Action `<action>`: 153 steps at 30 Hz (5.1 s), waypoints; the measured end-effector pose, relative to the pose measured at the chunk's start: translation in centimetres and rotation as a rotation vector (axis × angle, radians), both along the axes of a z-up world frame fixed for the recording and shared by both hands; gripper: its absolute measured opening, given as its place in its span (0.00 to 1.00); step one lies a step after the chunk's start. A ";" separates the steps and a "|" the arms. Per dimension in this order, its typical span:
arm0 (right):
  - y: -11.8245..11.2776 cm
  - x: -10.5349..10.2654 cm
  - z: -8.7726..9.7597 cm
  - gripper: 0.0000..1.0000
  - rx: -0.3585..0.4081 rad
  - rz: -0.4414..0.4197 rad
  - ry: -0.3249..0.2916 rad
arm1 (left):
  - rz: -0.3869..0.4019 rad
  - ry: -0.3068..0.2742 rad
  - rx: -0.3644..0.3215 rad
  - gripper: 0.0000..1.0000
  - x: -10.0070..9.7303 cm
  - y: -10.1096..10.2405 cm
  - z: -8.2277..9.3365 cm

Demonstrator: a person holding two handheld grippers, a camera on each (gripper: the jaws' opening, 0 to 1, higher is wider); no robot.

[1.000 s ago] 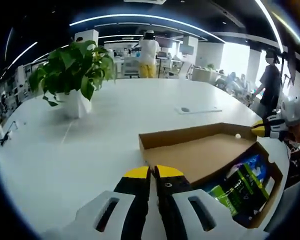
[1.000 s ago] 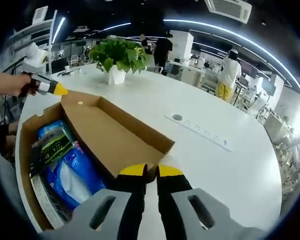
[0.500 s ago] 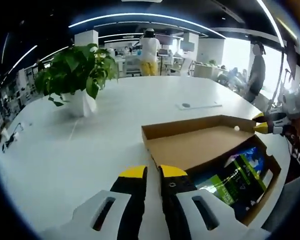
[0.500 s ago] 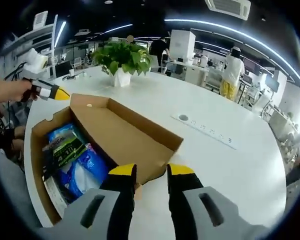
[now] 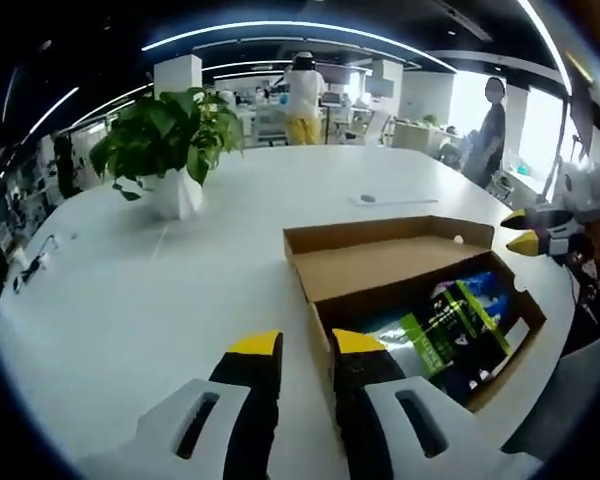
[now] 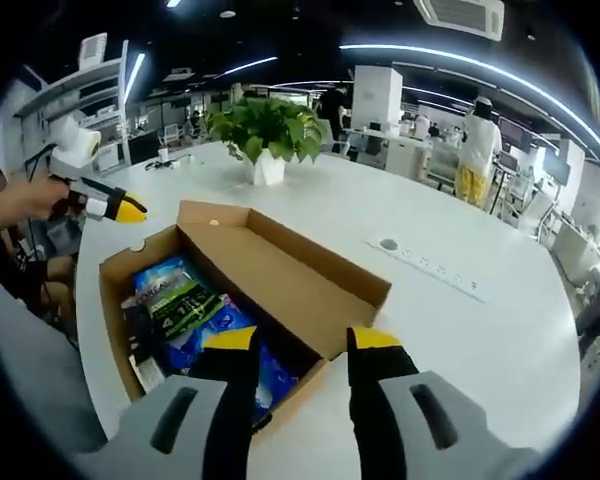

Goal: Operate the shoe box by opening the lid, removing the specified soft item, and placing it in the target area until the item is outside and the box remains undamaged.

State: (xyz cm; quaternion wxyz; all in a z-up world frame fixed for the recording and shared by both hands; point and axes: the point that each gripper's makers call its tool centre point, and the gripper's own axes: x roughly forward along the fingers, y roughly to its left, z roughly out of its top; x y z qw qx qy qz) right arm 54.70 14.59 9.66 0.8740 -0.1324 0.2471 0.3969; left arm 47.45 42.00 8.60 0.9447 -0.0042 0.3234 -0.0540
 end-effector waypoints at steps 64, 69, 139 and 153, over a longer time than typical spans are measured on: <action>9.0 -8.7 -7.0 0.02 0.149 0.037 0.463 | 0.028 0.081 -0.073 0.01 -6.7 -2.6 -3.1; 8.1 -8.2 -6.5 0.00 0.118 0.036 0.396 | 0.022 0.087 -0.064 0.01 -6.7 -2.6 -3.1; 2.5 -8.2 -5.7 0.00 0.011 0.011 0.241 | -0.247 0.271 -0.355 0.00 -1.5 -13.8 -4.5; 0.9 -7.3 -2.4 0.00 0.087 -0.041 0.190 | -0.253 0.179 -0.348 0.00 -0.1 -15.2 -0.7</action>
